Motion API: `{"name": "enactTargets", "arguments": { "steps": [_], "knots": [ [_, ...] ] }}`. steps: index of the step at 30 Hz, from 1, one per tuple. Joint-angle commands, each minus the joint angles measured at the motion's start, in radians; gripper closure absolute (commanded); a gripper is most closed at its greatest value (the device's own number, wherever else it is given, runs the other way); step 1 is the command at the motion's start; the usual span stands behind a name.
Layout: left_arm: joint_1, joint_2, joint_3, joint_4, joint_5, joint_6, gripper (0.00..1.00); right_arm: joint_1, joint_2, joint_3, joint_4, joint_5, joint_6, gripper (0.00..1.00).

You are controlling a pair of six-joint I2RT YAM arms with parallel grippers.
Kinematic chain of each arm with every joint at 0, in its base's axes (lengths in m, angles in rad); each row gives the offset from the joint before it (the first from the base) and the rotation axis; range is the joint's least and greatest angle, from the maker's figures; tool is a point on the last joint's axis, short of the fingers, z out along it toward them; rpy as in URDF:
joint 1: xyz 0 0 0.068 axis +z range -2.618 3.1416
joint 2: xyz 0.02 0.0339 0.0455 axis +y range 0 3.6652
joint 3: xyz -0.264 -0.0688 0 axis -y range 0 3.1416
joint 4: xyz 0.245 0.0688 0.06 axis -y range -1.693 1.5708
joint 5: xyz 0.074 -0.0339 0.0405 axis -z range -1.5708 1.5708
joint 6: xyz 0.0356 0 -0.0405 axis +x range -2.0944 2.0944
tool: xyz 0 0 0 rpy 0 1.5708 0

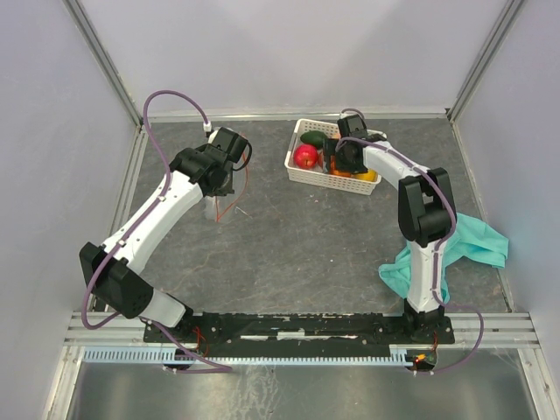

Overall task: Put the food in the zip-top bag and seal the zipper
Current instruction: Pick up the fake fruit from the bin.

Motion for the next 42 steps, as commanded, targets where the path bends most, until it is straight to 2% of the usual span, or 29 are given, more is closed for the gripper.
{"name": "enactTargets", "arguments": {
  "steps": [1,7,11,18,23,30,36,42],
  "knots": [
    [0.003,-0.017,0.006,0.029,0.025,0.000,0.97,-0.001,0.033,0.041,-0.006,0.013,-0.008,0.04],
    [0.001,-0.026,-0.005,0.029,0.043,-0.009,0.97,-0.001,0.038,0.021,0.012,0.019,-0.019,0.07],
    [0.002,-0.042,-0.010,0.028,0.054,-0.015,0.97,-0.001,0.020,0.018,0.011,0.017,-0.028,0.17],
    [-0.006,-0.080,-0.036,0.053,0.108,-0.022,0.97,-0.001,-0.102,-0.046,0.034,-0.008,-0.035,0.39],
    [-0.015,-0.091,-0.040,0.073,0.151,-0.023,0.97,0.001,-0.203,-0.103,0.045,-0.035,-0.025,0.45],
    [-0.030,-0.087,-0.023,0.087,0.217,-0.035,0.97,0.034,-0.371,-0.158,0.043,-0.072,-0.022,0.47],
    [-0.042,-0.079,-0.015,0.109,0.276,-0.053,0.97,0.116,-0.512,-0.195,0.055,-0.099,-0.017,0.48],
    [-0.049,-0.073,0.002,0.121,0.333,-0.064,0.97,0.194,-0.655,-0.272,0.174,-0.150,0.032,0.48]
  ]
}}
